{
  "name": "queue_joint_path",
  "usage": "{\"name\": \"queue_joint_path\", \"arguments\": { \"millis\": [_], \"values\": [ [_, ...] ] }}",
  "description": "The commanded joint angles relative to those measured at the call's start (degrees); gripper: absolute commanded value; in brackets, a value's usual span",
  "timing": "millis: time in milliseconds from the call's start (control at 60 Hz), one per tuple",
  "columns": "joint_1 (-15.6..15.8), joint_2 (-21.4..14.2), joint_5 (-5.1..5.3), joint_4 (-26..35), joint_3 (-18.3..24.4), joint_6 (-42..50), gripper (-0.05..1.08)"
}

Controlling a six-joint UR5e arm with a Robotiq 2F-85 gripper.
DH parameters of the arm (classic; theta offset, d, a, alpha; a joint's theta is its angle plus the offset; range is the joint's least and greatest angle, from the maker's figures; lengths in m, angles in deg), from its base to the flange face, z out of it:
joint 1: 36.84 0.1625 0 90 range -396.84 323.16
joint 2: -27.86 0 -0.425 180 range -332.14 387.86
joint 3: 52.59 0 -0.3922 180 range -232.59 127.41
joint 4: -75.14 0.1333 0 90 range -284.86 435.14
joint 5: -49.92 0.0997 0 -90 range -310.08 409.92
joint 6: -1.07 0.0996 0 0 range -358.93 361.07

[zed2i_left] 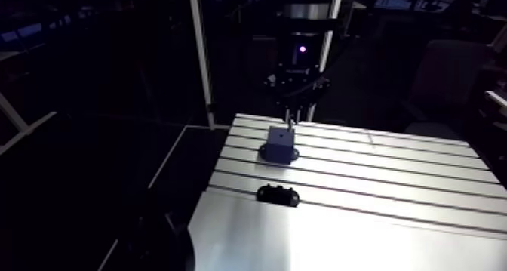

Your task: Pick up the M10 bolt and insert it into the hole until fully seated.

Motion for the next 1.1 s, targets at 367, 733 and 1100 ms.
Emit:
{"name": "queue_joint_path", "arguments": {
  "millis": [367, 733, 1100],
  "values": [
    [0.1, 7.1, 0.21, 8.6, 9.2, -0.2, 1.08],
    [-0.2, 11.3, 1.36, 8.3, 12.8, -0.5, 1.08],
    [-0.5, 12.9, 1.01, 8.2, 13.4, -0.5, 1.08]
  ]
}}
